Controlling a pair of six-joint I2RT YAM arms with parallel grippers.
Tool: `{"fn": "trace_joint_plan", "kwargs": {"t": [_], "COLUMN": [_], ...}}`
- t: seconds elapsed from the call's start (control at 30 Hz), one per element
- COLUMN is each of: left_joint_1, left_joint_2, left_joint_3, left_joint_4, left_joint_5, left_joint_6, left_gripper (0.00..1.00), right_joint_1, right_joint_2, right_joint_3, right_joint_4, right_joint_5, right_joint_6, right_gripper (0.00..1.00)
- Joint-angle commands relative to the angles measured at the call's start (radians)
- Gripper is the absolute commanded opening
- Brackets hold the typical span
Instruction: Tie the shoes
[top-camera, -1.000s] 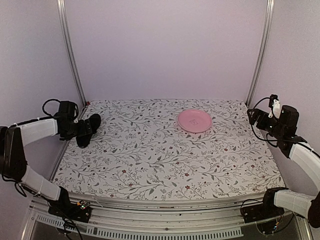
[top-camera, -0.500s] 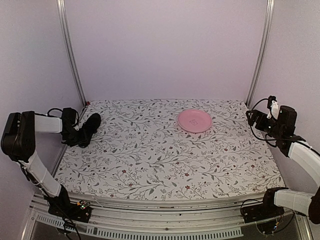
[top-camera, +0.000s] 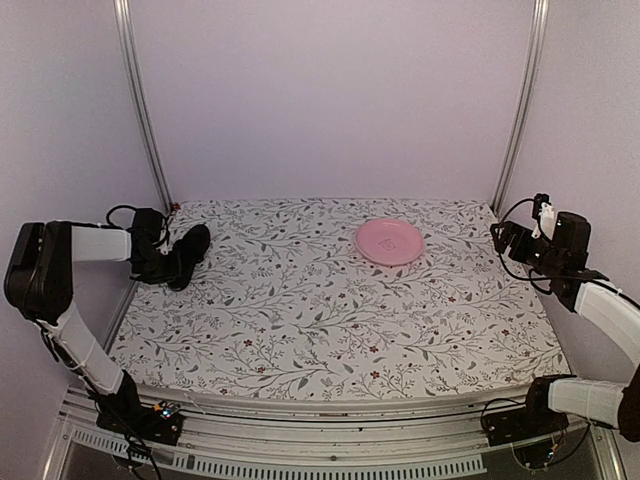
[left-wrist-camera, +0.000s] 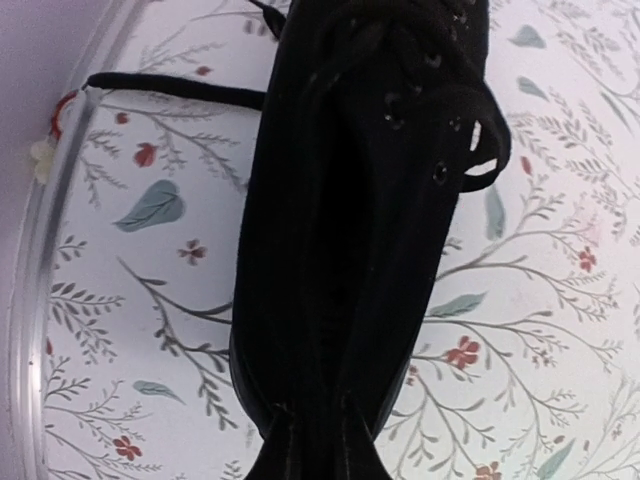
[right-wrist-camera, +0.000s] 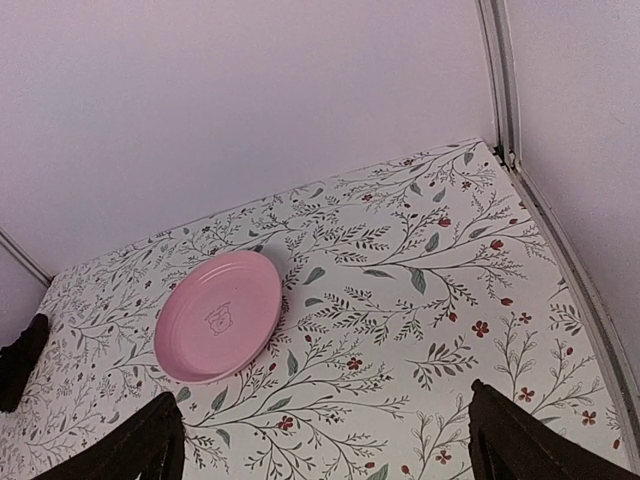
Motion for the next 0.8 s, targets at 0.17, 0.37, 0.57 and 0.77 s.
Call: {"fn": "trace_joint_plan", "kwargs": {"t": [0.17,0.37,0.57,0.77], "left_joint_1": [-0.052,-0.078,-0.095,-0.175], "left_joint_2": [-0.125,-0.212,-0.273,-0.283], "left_joint_3": [0.079,0.161,0.172,0.14], "left_joint_4": [0.091,0.143,0.145,0.137], "left_joint_5": [0.459,0.605,0.548,0.461], "left_joint_6": [-0.123,-0.185,-0.197,-0.195], "left_gripper": [0.0,0.0,0.0,0.0], "right_joint_1": [0.001,0.0,0.001,0.019], "right_joint_2": [-0.002,-0.009,-0.014,-0.006], "right_joint_3": [-0.006,-0.008,-0.009,-0.006], "right_joint_4": [0.015,0.002,0.001,0.024], "right_joint_5": [-0.002,0.003,0.005,-0.132], "right_joint_6": [0.011,0.021,0.037,0.019], "right_gripper": [0.99,0.99,0.99,0.99]}}
